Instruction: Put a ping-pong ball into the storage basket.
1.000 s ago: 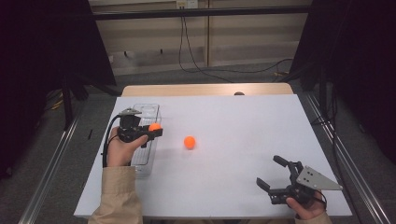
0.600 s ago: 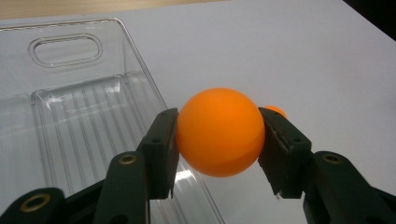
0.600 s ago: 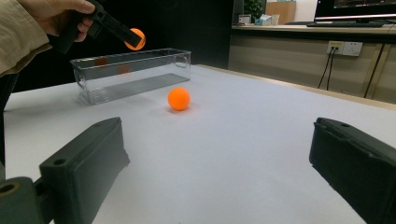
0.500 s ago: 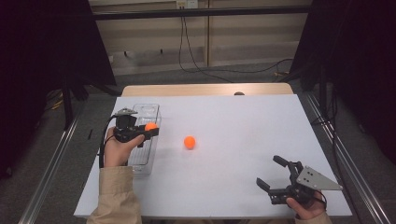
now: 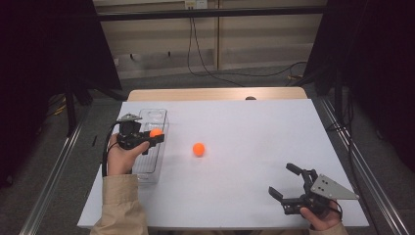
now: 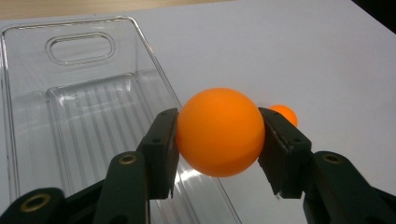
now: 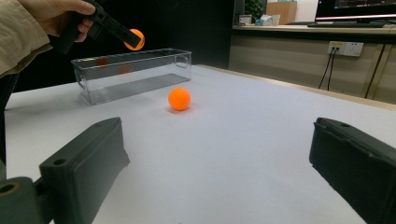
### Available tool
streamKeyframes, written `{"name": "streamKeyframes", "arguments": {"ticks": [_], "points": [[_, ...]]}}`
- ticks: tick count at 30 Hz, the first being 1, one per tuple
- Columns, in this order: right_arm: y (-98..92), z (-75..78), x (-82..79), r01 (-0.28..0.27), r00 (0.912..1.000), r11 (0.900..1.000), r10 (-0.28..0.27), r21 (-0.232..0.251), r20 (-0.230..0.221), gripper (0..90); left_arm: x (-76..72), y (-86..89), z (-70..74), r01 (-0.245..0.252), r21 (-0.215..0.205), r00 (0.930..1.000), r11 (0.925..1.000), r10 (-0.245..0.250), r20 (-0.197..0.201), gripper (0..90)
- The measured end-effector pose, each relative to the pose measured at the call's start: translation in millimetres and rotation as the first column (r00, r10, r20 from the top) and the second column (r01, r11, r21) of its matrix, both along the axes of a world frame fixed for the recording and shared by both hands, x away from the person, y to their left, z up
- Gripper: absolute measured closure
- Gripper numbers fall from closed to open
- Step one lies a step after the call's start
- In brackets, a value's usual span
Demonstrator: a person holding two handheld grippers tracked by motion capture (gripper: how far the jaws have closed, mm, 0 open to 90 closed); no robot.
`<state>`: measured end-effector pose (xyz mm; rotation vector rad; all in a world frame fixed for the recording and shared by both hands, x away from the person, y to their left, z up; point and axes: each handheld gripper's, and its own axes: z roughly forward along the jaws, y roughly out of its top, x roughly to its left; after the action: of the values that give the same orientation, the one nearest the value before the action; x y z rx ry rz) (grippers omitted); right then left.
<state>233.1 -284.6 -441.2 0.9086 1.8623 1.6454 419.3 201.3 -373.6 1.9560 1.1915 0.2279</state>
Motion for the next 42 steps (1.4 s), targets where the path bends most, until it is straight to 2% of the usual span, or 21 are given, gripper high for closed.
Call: {"name": "streamKeyframes", "arguments": {"ticks": [20,28,35,42], "points": [[0.3,-0.1,0.1,0.000,1.0000,1.000,0.000,-0.001,0.000,2.9,0.7,9.6,-1.8,-0.028,0.009,0.9995,0.9996,0.028,0.016,50.9],[0.3,0.0,0.0,0.000,1.0000,1.000,0.000,-0.001,0.001,2.9,1.4,11.8,-4.3,-0.044,0.013,0.9990,0.9990,0.044,0.009,50.8],[0.2,0.0,0.0,0.000,1.0000,1.000,0.000,-0.001,0.001,2.9,1.9,14.2,-5.3,-0.059,0.039,0.9982,0.9975,0.059,0.014,50.8],[0.6,0.0,0.0,-0.001,1.0000,1.000,0.001,-0.003,0.000,2.9,2.7,17.4,-7.5,-0.066,0.047,0.9978,0.9967,0.066,0.011,50.7]]}}
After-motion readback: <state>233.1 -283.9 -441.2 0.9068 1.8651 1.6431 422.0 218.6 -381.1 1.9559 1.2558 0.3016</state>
